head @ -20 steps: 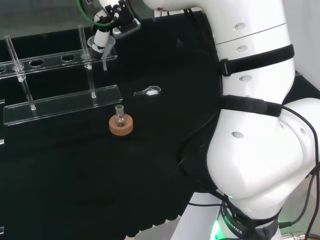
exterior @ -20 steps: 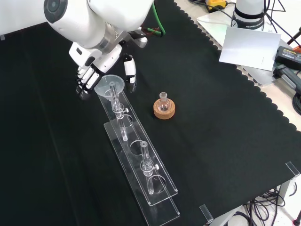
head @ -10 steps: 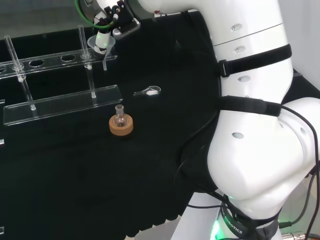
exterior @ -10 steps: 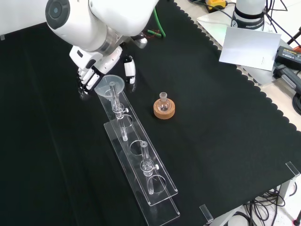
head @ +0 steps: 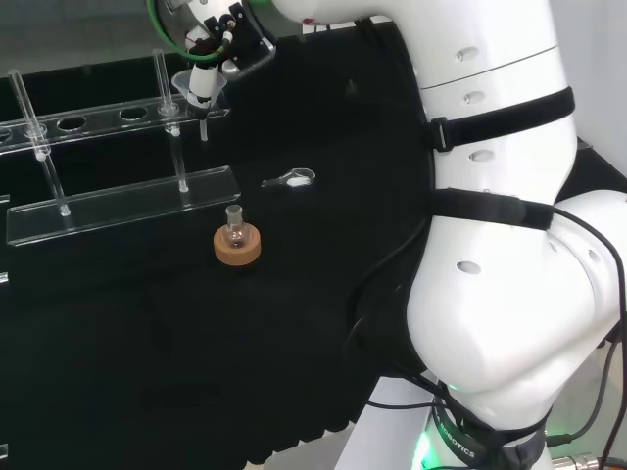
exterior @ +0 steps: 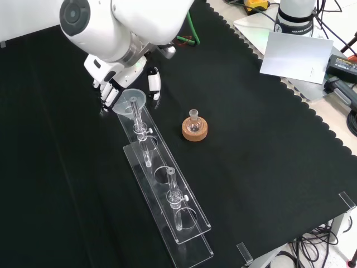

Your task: Pick up the funnel from the transparent funnel stand.

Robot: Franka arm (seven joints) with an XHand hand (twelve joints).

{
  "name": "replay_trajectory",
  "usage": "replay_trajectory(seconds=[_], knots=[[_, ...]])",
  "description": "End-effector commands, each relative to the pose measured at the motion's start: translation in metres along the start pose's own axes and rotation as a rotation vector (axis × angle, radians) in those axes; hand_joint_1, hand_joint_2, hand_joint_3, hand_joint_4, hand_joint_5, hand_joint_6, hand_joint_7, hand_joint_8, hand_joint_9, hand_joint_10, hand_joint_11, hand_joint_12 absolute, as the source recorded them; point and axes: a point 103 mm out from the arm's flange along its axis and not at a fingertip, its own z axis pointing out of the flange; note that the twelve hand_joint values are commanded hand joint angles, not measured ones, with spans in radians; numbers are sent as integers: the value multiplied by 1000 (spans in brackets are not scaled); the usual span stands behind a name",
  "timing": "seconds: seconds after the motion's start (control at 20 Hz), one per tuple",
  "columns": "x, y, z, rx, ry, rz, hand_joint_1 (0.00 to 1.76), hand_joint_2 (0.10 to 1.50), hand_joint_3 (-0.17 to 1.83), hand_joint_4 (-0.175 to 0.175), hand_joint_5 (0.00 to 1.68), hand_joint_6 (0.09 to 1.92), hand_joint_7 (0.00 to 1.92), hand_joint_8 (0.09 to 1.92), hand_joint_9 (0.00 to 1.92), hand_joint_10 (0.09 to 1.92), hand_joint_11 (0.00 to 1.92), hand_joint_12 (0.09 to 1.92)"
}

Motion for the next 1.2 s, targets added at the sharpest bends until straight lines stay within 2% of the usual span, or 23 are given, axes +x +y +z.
replay_trajectory(seconds=[0.05, 0.2, 0.3, 0.75, 1.05, 1.2], knots=[[-3, -22, -22, -231, -69, 73, 711, 778, 384, -20, 674, 275, 703, 692, 838, 530, 499, 1374], [-4, -35, -33, -268, -72, 77, 737, 784, 423, 3, 739, 564, 818, 673, 961, 456, 575, 1319], [-5, -44, -41, -283, -72, 80, 745, 784, 435, 9, 756, 642, 846, 675, 996, 443, 599, 1307], [-7, -101, -63, -307, -89, 123, 755, 779, 450, 20, 785, 710, 873, 682, 1034, 437, 628, 1286], [-4, -143, -59, -304, -106, 169, 757, 776, 456, 20, 783, 725, 875, 683, 1038, 432, 631, 1283], [0, -161, -50, -280, -116, 201, 758, 774, 458, 21, 782, 729, 874, 683, 1040, 431, 630, 1282]])
